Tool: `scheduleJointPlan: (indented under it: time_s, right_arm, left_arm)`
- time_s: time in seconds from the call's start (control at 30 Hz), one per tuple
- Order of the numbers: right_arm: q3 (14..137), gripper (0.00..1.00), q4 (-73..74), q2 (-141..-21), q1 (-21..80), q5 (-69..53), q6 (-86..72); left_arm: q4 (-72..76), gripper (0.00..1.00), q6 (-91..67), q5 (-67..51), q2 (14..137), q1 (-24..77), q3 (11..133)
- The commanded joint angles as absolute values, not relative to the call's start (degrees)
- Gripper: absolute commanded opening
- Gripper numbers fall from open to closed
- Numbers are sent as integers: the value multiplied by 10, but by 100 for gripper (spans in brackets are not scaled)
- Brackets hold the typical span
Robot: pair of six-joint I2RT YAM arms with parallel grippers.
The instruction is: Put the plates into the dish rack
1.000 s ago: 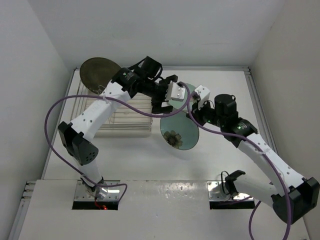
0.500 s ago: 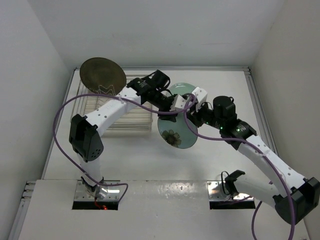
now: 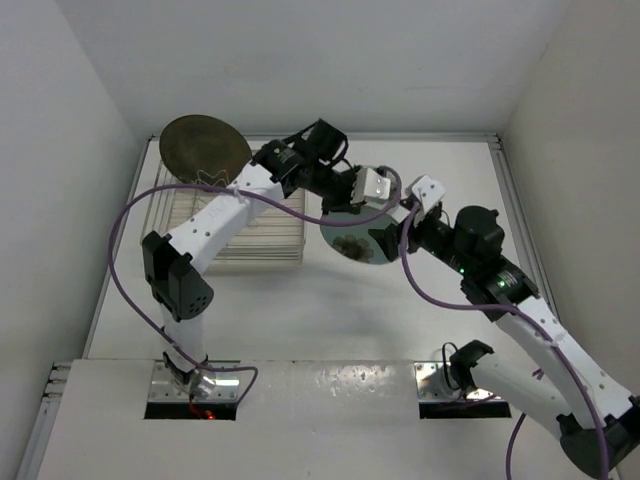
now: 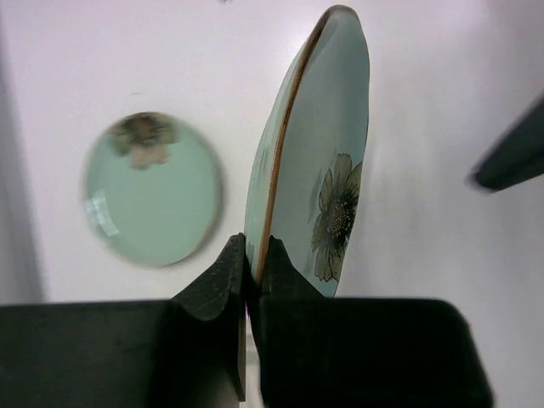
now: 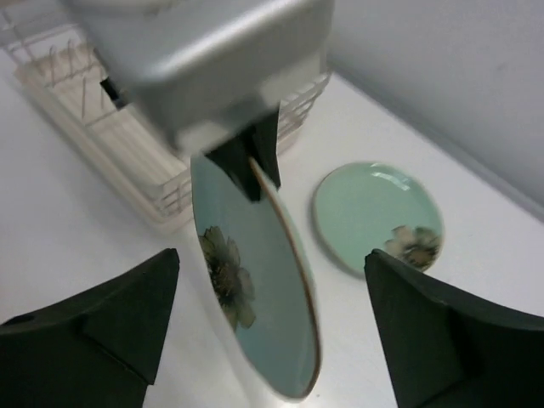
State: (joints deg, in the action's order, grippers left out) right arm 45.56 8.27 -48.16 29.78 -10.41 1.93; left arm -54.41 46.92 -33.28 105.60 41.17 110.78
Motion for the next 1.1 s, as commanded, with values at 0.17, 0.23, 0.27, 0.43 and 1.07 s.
scheduleJointPlan:
  time_s: [0.17,0.23,0.27,0.43,1.07]
  right_arm:
    - [462,100,35,-377,297,-1,63]
    - [447,100,36,-369,296,12,72]
    - [444,100,36,-366,295,15,82]
    - [427,100,17,-390,293,13,103]
    - [471,100,-77,-565,254,-97,98]
  left_arm:
    - [-537,0,532,-164,1006,375,1335]
    - [-543,0,567,-135,978,333,1329]
    - [-550,0,579,-116,970,315,1329]
    - [-562,0,663,-62,913,206,1257]
    - [-551,0,853,-69,949,16,1143]
